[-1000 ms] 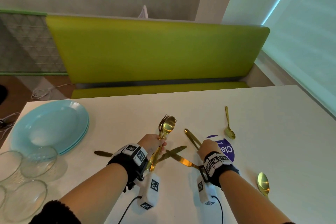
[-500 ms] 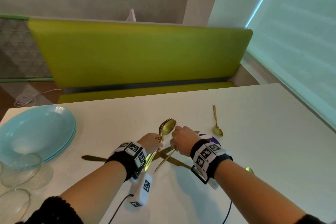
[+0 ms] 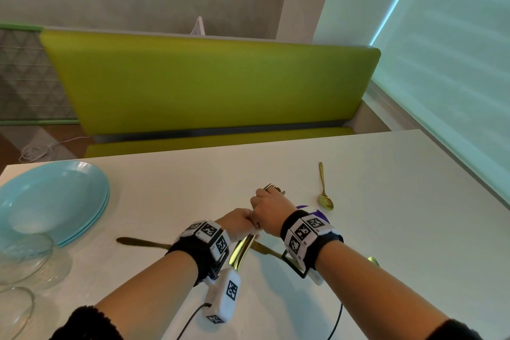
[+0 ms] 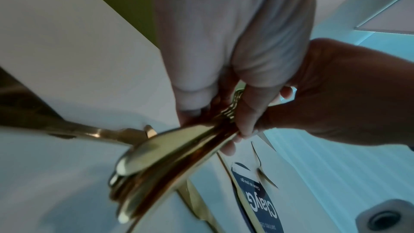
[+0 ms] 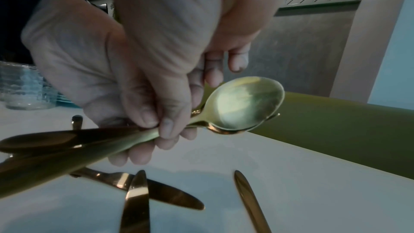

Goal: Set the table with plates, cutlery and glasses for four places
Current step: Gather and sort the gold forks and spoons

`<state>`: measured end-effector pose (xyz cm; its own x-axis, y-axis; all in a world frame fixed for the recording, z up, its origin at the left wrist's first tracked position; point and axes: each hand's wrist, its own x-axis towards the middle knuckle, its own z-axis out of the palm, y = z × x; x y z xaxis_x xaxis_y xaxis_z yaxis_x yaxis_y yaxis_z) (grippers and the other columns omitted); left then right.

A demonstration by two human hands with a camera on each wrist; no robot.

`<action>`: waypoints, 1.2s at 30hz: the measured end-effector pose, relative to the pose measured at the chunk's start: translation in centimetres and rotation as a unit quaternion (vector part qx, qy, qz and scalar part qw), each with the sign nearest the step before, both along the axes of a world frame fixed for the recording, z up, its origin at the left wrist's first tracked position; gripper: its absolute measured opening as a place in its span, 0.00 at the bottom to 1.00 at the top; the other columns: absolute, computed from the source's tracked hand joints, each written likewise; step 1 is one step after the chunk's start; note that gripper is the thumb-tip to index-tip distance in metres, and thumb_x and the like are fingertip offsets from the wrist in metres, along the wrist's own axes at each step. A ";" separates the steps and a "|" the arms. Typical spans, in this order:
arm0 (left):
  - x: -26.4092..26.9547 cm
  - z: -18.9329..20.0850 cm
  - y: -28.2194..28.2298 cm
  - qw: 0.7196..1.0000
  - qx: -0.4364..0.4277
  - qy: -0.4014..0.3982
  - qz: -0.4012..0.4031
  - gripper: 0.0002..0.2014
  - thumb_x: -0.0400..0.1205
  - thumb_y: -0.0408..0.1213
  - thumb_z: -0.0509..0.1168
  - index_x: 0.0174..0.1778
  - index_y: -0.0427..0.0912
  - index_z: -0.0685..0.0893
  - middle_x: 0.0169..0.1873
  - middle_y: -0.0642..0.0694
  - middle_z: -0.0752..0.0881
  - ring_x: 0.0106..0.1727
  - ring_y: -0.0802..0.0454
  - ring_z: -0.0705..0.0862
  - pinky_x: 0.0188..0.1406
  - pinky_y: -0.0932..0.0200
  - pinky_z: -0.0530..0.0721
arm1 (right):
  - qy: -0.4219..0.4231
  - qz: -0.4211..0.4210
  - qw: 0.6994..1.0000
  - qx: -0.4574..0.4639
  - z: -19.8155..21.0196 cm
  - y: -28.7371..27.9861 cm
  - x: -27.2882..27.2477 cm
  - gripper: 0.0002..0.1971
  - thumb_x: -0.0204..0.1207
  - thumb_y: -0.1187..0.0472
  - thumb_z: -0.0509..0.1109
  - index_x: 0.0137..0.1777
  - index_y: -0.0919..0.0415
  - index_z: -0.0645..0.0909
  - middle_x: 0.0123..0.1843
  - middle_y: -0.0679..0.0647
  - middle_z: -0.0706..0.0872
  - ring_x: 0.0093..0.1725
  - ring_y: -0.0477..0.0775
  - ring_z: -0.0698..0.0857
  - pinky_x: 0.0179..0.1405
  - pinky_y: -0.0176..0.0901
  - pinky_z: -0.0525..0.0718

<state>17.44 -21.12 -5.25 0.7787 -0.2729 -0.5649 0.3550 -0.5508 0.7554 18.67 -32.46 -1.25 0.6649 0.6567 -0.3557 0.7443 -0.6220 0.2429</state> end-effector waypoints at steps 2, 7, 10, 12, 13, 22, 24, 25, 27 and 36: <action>0.0 -0.1 -0.3 1.000 -0.008 -0.010 -0.001 0.07 0.74 0.28 0.65 0.33 0.44 0.81 0.35 0.46 0.86 0.38 0.54 0.80 0.48 0.60 0.76 | -0.005 -0.006 1.000 0.006 -0.2 -0.4 0.2 0.12 0.82 0.61 0.60 0.53 0.59 0.85 0.56 0.55 0.83 0.62 0.58 0.74 0.60 0.48 0.71; 0.5 -0.4 -1.2 0.999 -0.017 -0.030 0.028 0.10 0.76 0.28 0.62 0.30 0.43 0.80 0.29 0.51 0.84 0.32 0.57 0.79 0.36 0.65 0.75 | -0.027 -0.007 0.999 0.034 -1.3 -1.4 1.1 0.09 0.79 0.59 0.64 0.51 0.57 0.87 0.53 0.53 0.85 0.60 0.57 0.77 0.59 0.48 0.73; 0.8 -0.5 -1.6 0.997 -0.046 -0.012 0.059 0.09 0.76 0.27 0.62 0.32 0.42 0.80 0.30 0.46 0.84 0.31 0.54 0.80 0.41 0.62 0.78 | -0.041 -0.034 0.998 0.044 -1.4 -1.8 1.6 0.07 0.57 0.52 0.82 0.31 0.49 0.88 0.33 0.47 0.86 0.42 0.53 0.86 0.39 0.44 0.80; 1.1 -0.7 -1.7 0.997 -0.036 -0.015 0.062 0.09 0.76 0.27 0.62 0.31 0.42 0.80 0.31 0.45 0.84 0.32 0.53 0.81 0.42 0.61 0.79 | -0.025 -0.060 0.993 0.098 -1.9 -2.2 2.0 0.15 0.38 0.49 0.88 0.20 0.47 0.84 0.22 0.43 0.81 0.30 0.49 0.84 0.28 0.37 0.79; 1.2 -0.8 -1.7 0.997 -0.036 -0.015 0.072 0.09 0.76 0.26 0.61 0.32 0.41 0.80 0.32 0.44 0.84 0.34 0.52 0.81 0.45 0.58 0.80 | -0.052 -0.057 0.988 0.130 -1.9 -2.4 2.4 0.14 0.40 0.50 0.88 0.21 0.47 0.85 0.23 0.43 0.82 0.31 0.48 0.84 0.29 0.36 0.79; 3.2 -2.2 0.2 0.974 -0.053 0.027 0.221 0.09 0.82 0.29 0.60 0.38 0.43 0.79 0.35 0.45 0.84 0.35 0.52 0.82 0.55 0.50 0.85 | 0.001 -0.524 0.829 0.195 -3.0 -10.2 7.9 0.14 0.78 0.51 0.66 0.58 0.57 0.84 0.57 0.55 0.88 0.58 0.57 0.85 0.59 0.48 0.82; 3.4 -2.4 0.7 0.973 -0.048 0.023 0.226 0.08 0.83 0.30 0.59 0.40 0.42 0.80 0.35 0.46 0.83 0.36 0.53 0.82 0.50 0.54 0.84 | 0.016 -0.607 0.772 0.189 -4.2 -12.2 9.0 0.13 0.76 0.55 0.67 0.52 0.63 0.85 0.52 0.59 0.88 0.52 0.60 0.86 0.48 0.45 0.82; 3.5 -2.4 1.0 0.972 -0.049 0.023 0.230 0.07 0.83 0.29 0.59 0.42 0.40 0.80 0.35 0.46 0.83 0.35 0.53 0.82 0.48 0.56 0.83 | 0.022 -0.630 0.753 0.189 -4.7 -13.1 9.4 0.12 0.76 0.55 0.68 0.47 0.65 0.85 0.47 0.60 0.87 0.48 0.61 0.85 0.42 0.43 0.80; 3.9 -2.5 1.4 0.972 -0.045 0.024 0.230 0.06 0.84 0.29 0.58 0.45 0.39 0.79 0.35 0.47 0.82 0.35 0.54 0.81 0.43 0.60 0.82 | 0.025 -0.654 0.729 0.198 -5.7 -14.4 10.2 0.13 0.75 0.56 0.70 0.33 0.64 0.79 0.40 0.59 0.83 0.40 0.60 0.82 0.37 0.42 0.76; 4.6 -2.3 2.0 0.976 -0.005 0.027 0.215 0.03 0.84 0.32 0.60 0.48 0.42 0.79 0.40 0.48 0.84 0.38 0.57 0.83 0.41 0.64 0.83 | 0.026 -0.670 0.713 0.207 -8.1 -14.5 11.9 0.14 0.73 0.58 0.70 0.28 0.62 0.77 0.40 0.60 0.87 0.45 0.62 0.87 0.57 0.54 0.84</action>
